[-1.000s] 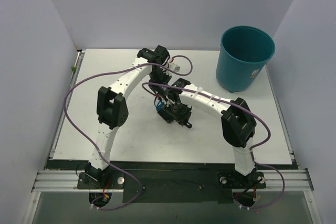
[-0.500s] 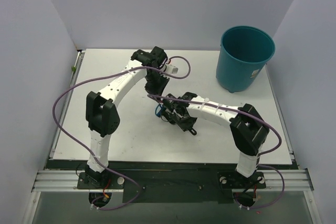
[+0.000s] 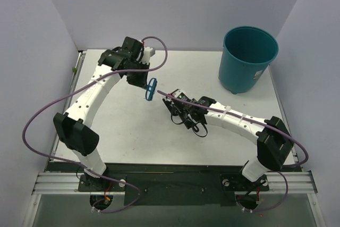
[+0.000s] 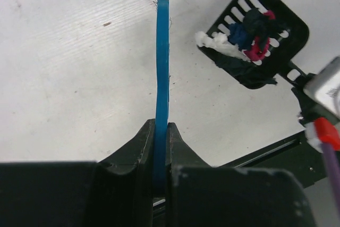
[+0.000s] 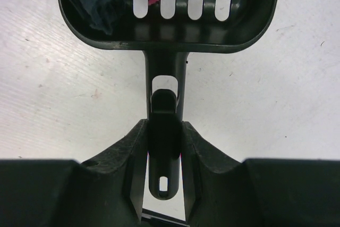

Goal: Sweep away the paper scraps from the table

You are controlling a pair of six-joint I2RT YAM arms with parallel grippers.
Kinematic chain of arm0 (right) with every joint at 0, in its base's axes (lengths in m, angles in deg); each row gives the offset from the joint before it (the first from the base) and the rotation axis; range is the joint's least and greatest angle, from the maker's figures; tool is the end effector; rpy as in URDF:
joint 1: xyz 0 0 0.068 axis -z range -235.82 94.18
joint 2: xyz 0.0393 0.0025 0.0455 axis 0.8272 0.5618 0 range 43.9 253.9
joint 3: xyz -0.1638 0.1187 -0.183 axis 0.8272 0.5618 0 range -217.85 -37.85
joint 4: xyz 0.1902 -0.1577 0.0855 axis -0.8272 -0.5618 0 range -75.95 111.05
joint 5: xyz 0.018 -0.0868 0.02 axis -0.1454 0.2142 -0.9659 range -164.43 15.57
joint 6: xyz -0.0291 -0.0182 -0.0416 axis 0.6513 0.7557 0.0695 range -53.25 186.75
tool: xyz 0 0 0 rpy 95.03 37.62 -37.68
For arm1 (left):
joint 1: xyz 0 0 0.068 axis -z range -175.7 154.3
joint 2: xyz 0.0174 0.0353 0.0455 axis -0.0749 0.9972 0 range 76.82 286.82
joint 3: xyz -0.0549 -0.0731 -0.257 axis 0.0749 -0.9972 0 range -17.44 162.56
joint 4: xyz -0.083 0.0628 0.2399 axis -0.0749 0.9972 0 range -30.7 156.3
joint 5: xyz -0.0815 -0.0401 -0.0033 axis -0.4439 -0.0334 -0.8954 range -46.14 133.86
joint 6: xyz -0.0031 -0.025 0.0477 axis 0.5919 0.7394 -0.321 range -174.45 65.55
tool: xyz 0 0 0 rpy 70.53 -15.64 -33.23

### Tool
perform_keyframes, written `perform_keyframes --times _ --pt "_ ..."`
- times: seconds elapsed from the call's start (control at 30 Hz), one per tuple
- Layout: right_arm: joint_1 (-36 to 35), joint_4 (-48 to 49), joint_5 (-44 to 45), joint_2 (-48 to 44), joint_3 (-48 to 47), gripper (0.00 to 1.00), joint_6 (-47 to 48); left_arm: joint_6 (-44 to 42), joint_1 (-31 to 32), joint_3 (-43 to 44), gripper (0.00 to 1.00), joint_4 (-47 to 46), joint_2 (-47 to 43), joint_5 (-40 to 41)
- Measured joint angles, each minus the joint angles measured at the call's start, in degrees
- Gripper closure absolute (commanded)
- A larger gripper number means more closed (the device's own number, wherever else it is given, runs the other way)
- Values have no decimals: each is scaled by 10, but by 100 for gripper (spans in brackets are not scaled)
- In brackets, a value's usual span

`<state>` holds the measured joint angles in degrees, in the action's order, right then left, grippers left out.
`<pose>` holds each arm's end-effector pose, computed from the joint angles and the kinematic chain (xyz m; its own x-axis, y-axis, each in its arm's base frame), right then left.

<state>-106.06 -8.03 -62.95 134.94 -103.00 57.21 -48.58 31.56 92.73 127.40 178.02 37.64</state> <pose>0.2191 0.2521 0.2353 -0.6292 -0.5023 -0.5931 -0.5841 0.8090 -0.0656 0.3184 -0.1683 0.3760 -0.8106 0.3034 -0.5009 0.4242 0.8939 -0.1451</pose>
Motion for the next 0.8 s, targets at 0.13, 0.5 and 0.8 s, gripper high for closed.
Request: perform_keyframes --times 0.13,0.5,0.8 --pt "9 -27 -20 -9 -37 100 -10 22 -42 -64 100 -32 -50 7" --pt "92 -207 -54 -5 -350 100 -26 23 -78 -221 100 -78 -149 28" --pt "220 -343 -100 73 -616 100 -45 20 -80 -322 100 -121 -171 12"
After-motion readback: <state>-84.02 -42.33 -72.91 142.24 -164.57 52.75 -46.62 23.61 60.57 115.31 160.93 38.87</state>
